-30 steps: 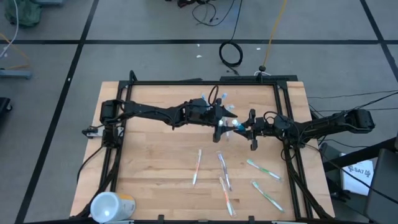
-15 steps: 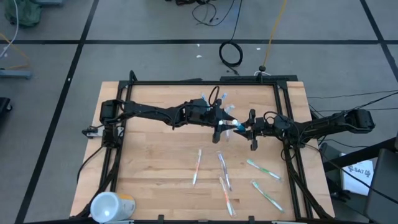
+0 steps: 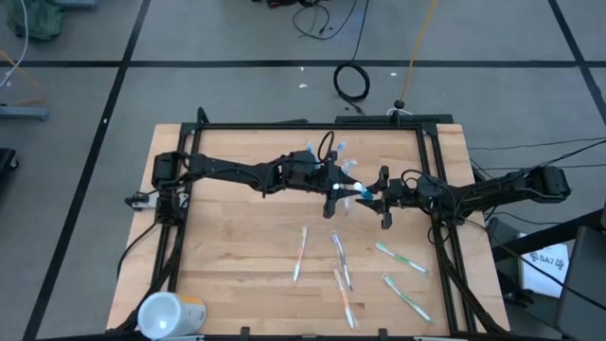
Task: Pick & Place toothbrushing station
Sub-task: Put the blue mouthwash into the transparent organizer
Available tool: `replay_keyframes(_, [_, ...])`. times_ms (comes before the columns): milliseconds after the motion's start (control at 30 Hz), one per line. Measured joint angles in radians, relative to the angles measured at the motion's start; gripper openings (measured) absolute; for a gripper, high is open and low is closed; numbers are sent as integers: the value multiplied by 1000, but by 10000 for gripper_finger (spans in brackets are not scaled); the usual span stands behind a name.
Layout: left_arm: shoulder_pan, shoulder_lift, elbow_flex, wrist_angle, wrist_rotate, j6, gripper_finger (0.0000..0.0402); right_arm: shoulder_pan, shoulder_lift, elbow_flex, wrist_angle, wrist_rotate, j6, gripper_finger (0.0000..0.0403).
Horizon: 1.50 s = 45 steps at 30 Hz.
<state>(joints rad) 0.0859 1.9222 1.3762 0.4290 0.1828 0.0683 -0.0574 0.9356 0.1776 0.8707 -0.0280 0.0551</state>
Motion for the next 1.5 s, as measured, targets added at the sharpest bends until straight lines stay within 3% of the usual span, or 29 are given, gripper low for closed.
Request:
replay_keyframes(133, [10,-42,0,-65,-3,4,96,0,0,0,-1,2,12,132])
replay_keyframes(333, [26,-188,2,-327,-41,9,102,0,0,0,-56,-1,12,144])
replay_keyframes(500, [16,-273,2,-553,-187,-5,103,0,0,0,-78,0,11,143])
replay_keyframes(633, [3,-269,2,-666,-366,-122,103,0,0,0,-76,0,12,144])
replay_keyframes(800, [-4,-214,1,-632,-526,-208,103,0,0,0,-75,0,12,145])
replay_keyframes(1133, [5,-53,1,-525,-579,-284,104,0,0,0,-77,0,12,144])
replay_keyframes(1500, [-11,-34,0,-505,-575,-311,104,0,0,0,-79,0,11,144])
